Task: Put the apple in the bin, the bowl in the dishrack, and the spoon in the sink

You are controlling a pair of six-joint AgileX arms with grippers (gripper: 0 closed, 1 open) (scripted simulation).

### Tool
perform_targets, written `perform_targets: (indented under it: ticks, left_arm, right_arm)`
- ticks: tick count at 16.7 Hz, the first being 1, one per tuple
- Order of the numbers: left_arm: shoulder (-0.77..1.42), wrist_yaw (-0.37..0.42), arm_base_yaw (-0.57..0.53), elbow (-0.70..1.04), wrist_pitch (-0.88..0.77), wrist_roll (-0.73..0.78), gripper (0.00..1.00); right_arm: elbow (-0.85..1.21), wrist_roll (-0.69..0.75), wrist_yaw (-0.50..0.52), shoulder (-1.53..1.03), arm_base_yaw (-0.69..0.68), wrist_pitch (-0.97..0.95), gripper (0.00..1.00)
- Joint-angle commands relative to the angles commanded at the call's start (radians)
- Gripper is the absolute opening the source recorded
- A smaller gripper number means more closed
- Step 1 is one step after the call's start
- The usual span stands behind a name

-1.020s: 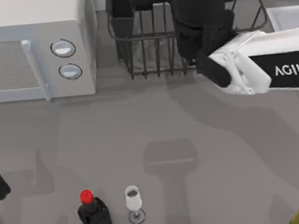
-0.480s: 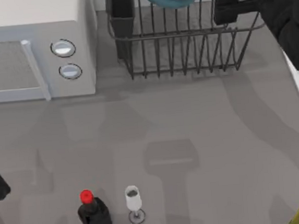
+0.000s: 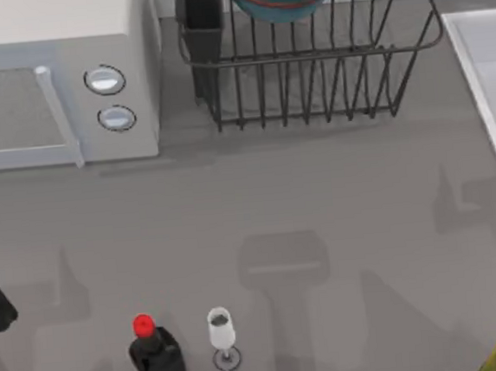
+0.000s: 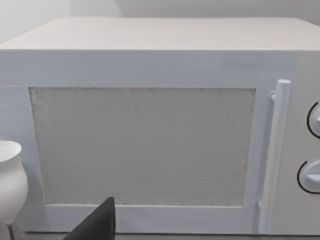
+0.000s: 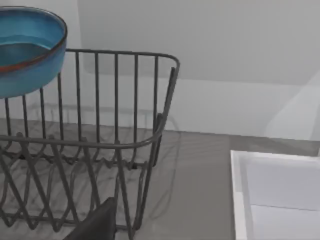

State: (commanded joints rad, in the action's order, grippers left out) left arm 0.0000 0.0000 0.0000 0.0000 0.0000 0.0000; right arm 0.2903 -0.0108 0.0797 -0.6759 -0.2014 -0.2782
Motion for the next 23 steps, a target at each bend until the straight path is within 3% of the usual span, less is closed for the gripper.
perform_targets:
  ticks: [5,10,18,23]
  left_arm:
    - [0.000,0.000,0.000,0.000,0.000,0.000,1.00]
    - [0.000,0.000,0.000,0.000,0.000,0.000,1.00]
    - [0.000,0.000,0.000,0.000,0.000,0.000,1.00]
    - [0.000,0.000,0.000,0.000,0.000,0.000,1.00]
  right_arm:
    - [-0.208,0.009,-0.067,0.460,0.127,0.177,1.00]
    - [-0.286,0.011,-0.080,0.666,0.198,0.273,1.00]
    - [-0.266,0.041,-0.080,0.644,0.209,0.297,1.00]
    - [-0.117,0.304,-0.080,0.427,0.302,0.457,1.00]
